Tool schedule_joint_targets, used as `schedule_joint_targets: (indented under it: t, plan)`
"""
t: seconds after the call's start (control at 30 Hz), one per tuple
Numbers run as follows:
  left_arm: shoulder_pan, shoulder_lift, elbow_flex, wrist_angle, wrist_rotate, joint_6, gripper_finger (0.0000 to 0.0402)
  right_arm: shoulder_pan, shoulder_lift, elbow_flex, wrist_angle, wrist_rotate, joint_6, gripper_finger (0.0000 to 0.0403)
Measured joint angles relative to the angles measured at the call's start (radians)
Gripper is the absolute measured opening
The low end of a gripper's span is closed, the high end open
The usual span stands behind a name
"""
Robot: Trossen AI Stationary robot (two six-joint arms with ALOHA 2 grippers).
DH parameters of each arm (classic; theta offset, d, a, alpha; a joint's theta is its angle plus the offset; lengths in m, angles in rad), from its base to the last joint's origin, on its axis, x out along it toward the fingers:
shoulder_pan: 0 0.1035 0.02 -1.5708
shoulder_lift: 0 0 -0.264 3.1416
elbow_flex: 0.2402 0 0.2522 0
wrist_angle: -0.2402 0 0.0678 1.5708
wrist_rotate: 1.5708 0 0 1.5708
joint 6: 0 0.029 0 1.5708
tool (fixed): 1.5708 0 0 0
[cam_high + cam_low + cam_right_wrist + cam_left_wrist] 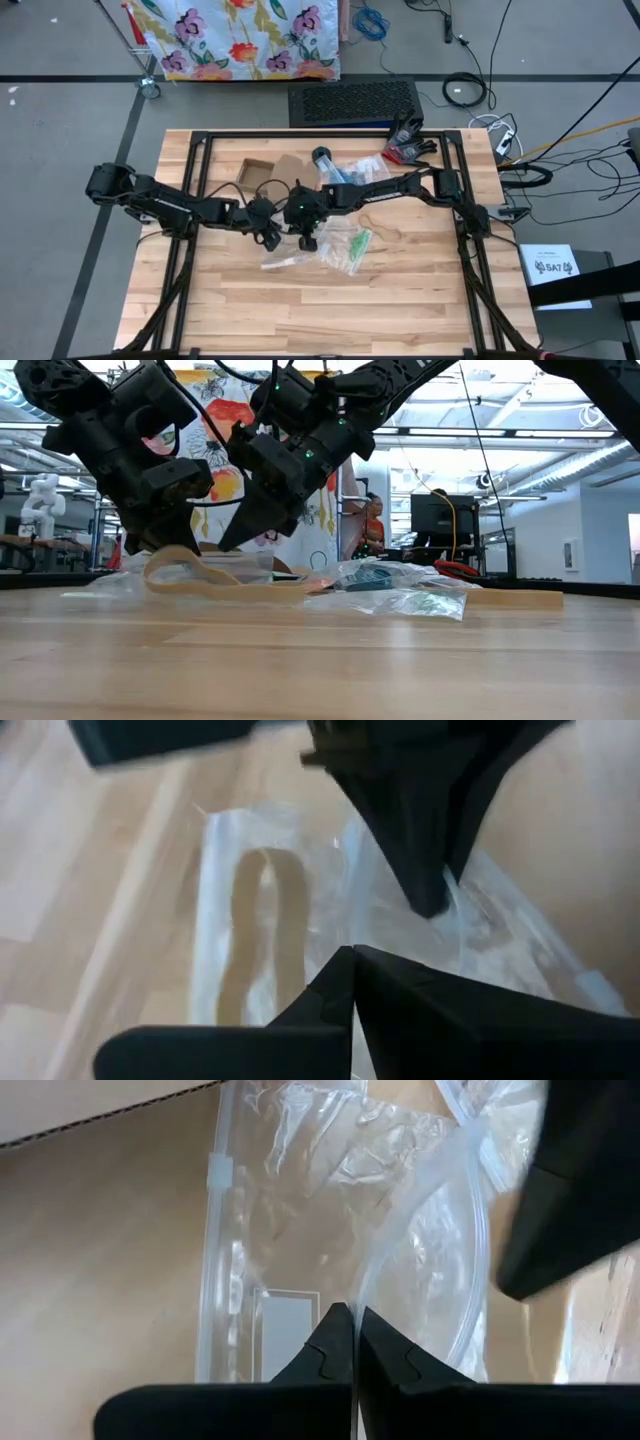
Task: Sort rubber bands
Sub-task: Put the brown rubber band into the transparent zip bag
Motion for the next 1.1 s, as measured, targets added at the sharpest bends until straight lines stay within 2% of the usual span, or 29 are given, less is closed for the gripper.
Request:
schedule_joint_targets:
  t: [0.1, 0.27, 0.43, 0.57, 0.73, 0.9, 1.0, 1.03, 1.1]
  plan:
    - [0.000, 0.000, 0.000, 0.000, 0.001, 0.000, 0.0000, 0.000, 0.000, 0.000, -0.031, 0.023, -0.024, 0.0010]
    - [0.000, 0.000, 0.000, 0.000, 0.007, 0.001, 0.0000, 0.003, 0.000, 0.000, -0.052, 0.022, -0.092, 0.0049]
    - [0.000, 0.000, 0.000, 0.002, 0.017, 0.000, 0.0000, 0.016, 0.000, 0.000, -0.051, 0.154, -0.192, 0.0087]
    - [0.000, 0.000, 0.000, 0.031, 0.026, 0.000, 0.0000, 0.027, 0.000, 0.000, -0.056, 0.157, -0.262, 0.0097]
    - [0.000, 0.000, 0.000, 0.138, 0.050, 0.000, 0.0000, 0.044, 0.000, 0.000, -0.098, 0.170, -0.292, 0.0075]
    - [0.000, -0.002, 0.000, 0.159, 0.052, 0.002, 0.0000, 0.065, -0.014, 0.000, -0.158, 0.203, -0.305, 0.0010]
    - [0.001, -0.019, 0.000, 0.159, 0.032, 0.027, 0.0000, 0.071, -0.056, 0.000, -0.163, 0.195, -0.301, 0.0004]
    - [0.001, -0.029, 0.000, 0.158, 0.013, 0.047, 0.0000, 0.071, -0.073, 0.000, -0.162, 0.172, -0.294, 0.0002]
    - [0.001, -0.047, 0.013, 0.157, -0.039, 0.096, 0.0000, 0.061, -0.112, 0.000, -0.159, 0.034, -0.280, 0.0002]
